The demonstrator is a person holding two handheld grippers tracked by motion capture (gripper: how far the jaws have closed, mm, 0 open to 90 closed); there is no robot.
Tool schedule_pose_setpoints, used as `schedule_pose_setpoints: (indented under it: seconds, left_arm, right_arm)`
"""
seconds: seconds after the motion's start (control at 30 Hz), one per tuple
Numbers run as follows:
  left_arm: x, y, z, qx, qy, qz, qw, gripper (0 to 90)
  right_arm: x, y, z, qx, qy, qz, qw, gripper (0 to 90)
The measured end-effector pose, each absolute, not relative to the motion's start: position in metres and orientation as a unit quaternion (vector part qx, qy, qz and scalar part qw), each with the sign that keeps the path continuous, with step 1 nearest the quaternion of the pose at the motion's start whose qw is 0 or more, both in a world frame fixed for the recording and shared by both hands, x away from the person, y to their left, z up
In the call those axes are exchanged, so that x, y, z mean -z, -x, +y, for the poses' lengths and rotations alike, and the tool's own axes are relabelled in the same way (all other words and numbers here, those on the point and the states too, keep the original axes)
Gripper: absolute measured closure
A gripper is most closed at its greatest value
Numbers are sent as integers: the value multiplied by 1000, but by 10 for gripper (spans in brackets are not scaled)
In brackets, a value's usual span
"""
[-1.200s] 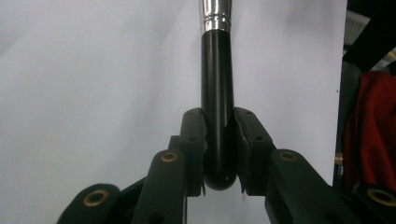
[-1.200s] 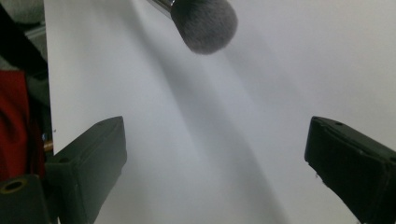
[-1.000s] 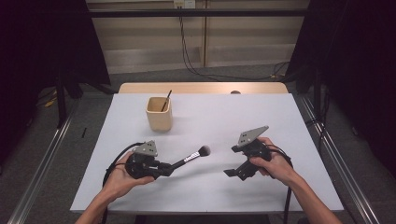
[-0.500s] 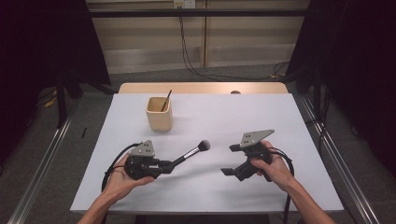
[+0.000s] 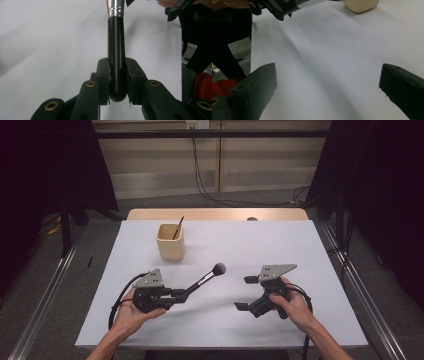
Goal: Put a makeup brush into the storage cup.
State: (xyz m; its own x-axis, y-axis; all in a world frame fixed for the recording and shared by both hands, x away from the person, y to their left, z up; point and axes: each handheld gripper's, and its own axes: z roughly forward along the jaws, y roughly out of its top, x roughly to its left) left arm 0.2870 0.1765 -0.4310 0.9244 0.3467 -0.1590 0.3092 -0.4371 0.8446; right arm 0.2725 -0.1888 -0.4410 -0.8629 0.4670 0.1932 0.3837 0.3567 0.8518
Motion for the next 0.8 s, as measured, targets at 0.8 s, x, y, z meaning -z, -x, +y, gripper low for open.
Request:
schedule_pose_setpoints:
  seconds: [0.8]
  left_arm:
    - [426,-290,163,-37,-801,175,571,748]
  right_arm:
    - [430,-275,-179,-618,-228,752,35,17]
